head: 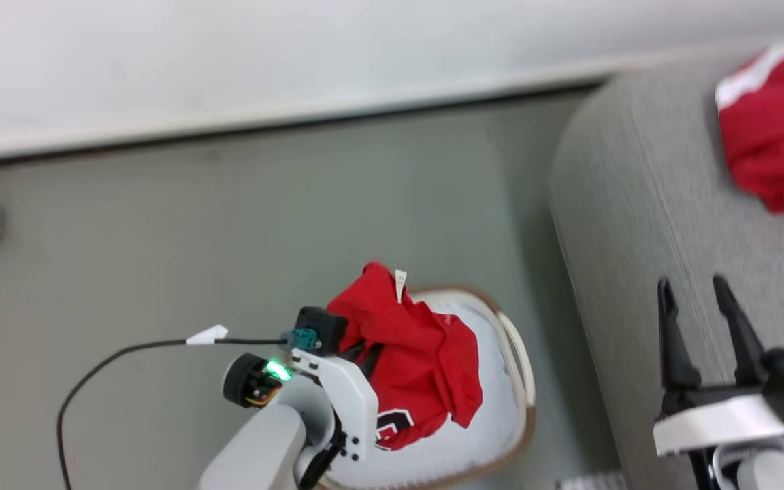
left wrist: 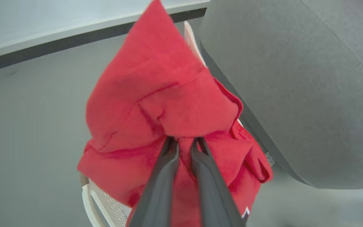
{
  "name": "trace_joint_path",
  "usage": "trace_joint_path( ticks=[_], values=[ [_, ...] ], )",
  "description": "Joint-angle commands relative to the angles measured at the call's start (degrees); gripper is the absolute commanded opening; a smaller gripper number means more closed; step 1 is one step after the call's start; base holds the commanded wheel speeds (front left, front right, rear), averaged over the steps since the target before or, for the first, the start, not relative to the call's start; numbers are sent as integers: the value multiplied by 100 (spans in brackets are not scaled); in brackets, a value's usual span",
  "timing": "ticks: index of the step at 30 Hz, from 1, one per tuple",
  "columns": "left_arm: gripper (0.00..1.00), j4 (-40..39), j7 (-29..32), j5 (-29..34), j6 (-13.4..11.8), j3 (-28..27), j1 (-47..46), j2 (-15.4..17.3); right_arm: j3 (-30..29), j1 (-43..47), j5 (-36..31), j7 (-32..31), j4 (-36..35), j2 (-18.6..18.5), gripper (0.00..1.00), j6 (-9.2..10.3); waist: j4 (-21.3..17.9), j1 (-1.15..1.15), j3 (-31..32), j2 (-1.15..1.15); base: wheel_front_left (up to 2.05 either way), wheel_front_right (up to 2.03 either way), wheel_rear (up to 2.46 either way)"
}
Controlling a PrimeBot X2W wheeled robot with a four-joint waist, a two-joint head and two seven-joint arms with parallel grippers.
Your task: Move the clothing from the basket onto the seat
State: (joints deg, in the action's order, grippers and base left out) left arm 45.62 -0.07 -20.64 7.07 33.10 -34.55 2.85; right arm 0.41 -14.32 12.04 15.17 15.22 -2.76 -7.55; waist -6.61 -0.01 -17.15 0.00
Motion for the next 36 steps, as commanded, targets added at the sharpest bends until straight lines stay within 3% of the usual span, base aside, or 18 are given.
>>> trace_joint_path(
  ticks=[1,11,22,31,36],
  values=[
    [0,-93,-11,-63,-36,-8,128,11,-23,173,-69,-3,43,-24,100,13,482,1,729,0,0,0,0],
    [0,-1384,-31,-299,-347,-153,553,77,-19,1034,-323,-3,234,-23,100,13,702,1,1700,0,0,0,0],
    [0,-3093,353,-458,-675,-464,729,491,224,1531,-290,-3,257,-24,100,13,585,1,2144,0,0,0,0],
    [0,-3721,655,-495,-867,-547,881,717,542,1509,-421,-3,32,-45,100,13,440,1,2193,0,0,0,0],
    [0,-3831,706,-506,-896,-498,924,736,1115,1293,-157,-3,-214,-338,100,13,421,1,2166,0,0,0,0]
  ],
)
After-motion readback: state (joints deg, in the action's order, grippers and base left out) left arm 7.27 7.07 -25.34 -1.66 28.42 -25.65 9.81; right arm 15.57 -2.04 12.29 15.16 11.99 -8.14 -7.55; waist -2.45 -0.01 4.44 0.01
